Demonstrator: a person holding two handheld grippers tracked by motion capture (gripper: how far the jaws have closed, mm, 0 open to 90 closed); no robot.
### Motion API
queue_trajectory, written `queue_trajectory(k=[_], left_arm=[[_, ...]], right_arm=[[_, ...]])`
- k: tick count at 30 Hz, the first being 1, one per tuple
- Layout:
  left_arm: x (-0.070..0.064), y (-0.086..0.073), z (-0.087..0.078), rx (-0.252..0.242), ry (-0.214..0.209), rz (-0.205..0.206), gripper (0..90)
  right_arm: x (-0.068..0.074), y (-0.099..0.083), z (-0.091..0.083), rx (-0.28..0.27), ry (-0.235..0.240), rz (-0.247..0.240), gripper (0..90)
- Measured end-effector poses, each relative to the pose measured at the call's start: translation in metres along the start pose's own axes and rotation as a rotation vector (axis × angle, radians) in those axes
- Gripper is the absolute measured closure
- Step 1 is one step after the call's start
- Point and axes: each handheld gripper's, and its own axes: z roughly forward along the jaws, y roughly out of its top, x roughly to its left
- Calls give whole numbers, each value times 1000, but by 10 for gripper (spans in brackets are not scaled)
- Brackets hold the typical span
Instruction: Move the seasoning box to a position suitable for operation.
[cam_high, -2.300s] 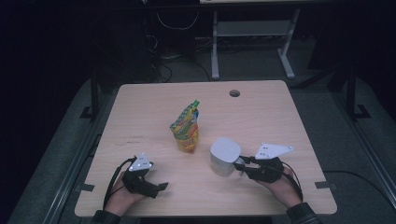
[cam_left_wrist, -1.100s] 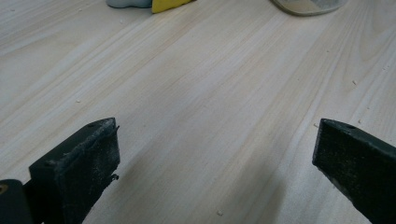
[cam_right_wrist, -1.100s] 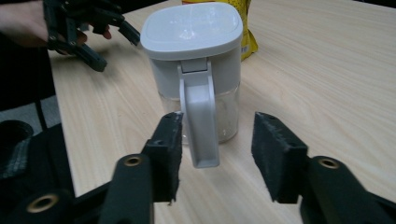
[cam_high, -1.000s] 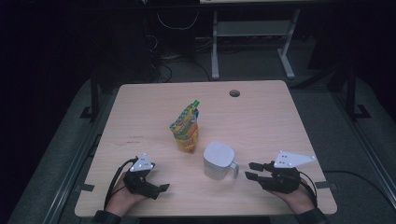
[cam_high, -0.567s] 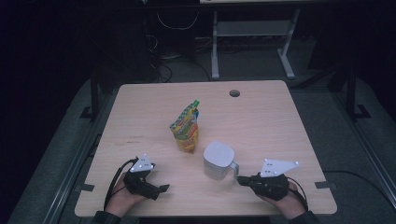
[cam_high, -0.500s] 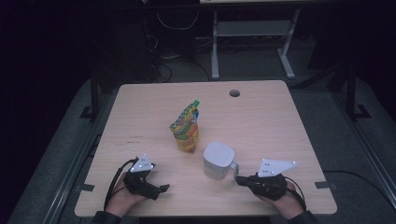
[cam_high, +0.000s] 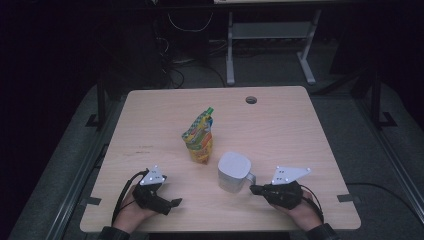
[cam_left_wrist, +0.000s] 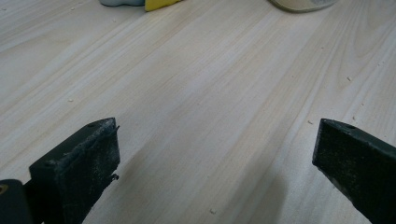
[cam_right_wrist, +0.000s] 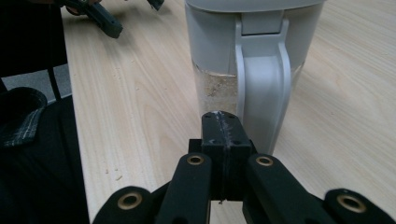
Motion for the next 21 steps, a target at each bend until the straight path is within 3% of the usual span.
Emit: queue_trajectory(k=[21], left_arm=[[-1, -1, 3, -7, -13, -12, 3]], right_arm=[[-27, 4, -2, -22, -76, 41, 898]])
